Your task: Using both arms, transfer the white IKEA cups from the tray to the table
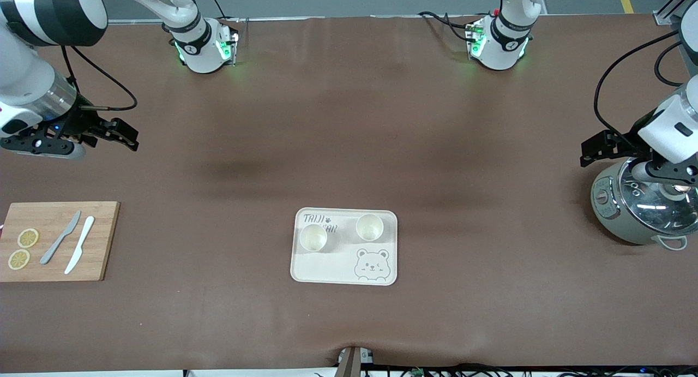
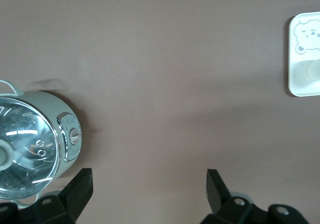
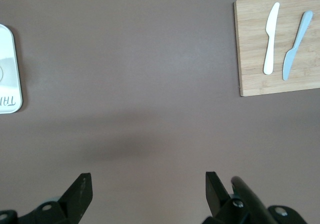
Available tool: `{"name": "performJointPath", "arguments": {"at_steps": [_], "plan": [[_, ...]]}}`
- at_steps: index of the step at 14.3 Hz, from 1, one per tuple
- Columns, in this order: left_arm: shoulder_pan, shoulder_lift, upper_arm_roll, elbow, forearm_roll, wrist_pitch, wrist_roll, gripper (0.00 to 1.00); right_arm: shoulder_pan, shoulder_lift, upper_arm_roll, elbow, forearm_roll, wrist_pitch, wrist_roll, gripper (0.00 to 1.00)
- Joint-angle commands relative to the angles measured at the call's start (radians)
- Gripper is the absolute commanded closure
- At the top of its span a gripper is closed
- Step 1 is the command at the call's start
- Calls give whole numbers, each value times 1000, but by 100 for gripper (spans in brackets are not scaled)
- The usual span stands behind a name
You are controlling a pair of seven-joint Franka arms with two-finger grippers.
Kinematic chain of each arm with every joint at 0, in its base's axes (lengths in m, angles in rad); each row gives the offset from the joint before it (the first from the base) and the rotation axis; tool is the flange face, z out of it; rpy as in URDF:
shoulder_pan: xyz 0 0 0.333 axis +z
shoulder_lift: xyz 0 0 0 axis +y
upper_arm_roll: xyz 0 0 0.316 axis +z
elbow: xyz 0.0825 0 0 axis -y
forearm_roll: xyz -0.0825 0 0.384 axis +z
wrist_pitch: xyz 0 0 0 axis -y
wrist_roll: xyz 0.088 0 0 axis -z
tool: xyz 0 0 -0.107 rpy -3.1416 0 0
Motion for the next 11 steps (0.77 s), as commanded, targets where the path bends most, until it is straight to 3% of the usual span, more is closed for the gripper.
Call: {"name": "performJointPath", "arguments": {"at_steps": [1, 11], "plan": [[4, -1, -1, -3, 24, 13, -16, 0, 12, -8, 4, -11, -2, 13, -4, 0], [-30, 30, -24, 13, 53, 22, -108, 0, 16, 1, 3, -12, -4, 10, -4, 0]]}}
